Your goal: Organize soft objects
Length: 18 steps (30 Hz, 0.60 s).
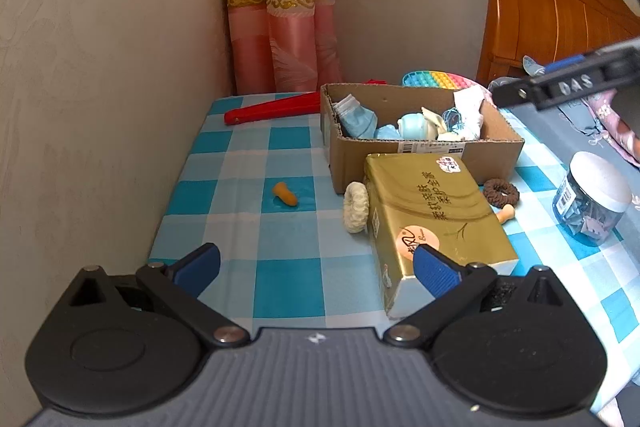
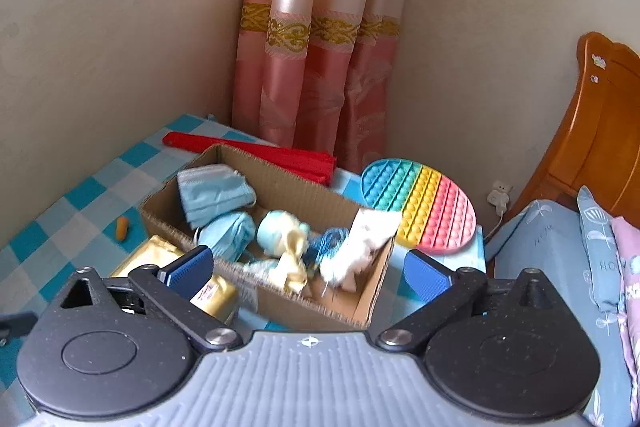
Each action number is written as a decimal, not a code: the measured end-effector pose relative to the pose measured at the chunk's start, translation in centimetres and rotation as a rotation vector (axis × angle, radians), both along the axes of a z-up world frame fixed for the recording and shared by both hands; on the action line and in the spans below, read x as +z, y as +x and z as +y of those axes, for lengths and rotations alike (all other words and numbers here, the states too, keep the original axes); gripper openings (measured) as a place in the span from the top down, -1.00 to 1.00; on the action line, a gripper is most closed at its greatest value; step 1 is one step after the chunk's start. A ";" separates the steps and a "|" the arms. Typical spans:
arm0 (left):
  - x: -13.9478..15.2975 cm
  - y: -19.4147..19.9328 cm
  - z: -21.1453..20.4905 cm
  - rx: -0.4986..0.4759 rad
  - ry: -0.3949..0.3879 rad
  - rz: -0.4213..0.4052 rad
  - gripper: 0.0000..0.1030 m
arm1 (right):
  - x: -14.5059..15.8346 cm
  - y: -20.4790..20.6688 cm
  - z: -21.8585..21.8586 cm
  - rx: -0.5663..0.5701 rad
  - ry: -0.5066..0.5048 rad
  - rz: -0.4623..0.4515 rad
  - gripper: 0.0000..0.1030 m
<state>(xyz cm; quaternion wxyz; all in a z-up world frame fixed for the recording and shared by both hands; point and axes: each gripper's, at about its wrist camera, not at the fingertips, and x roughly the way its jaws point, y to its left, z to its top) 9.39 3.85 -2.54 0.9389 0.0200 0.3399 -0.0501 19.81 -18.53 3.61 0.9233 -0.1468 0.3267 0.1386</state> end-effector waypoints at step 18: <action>-0.8 0.0 1.4 0.032 -0.021 0.020 -0.99 | -4.9 -5.0 0.1 -0.028 -0.067 0.100 -0.62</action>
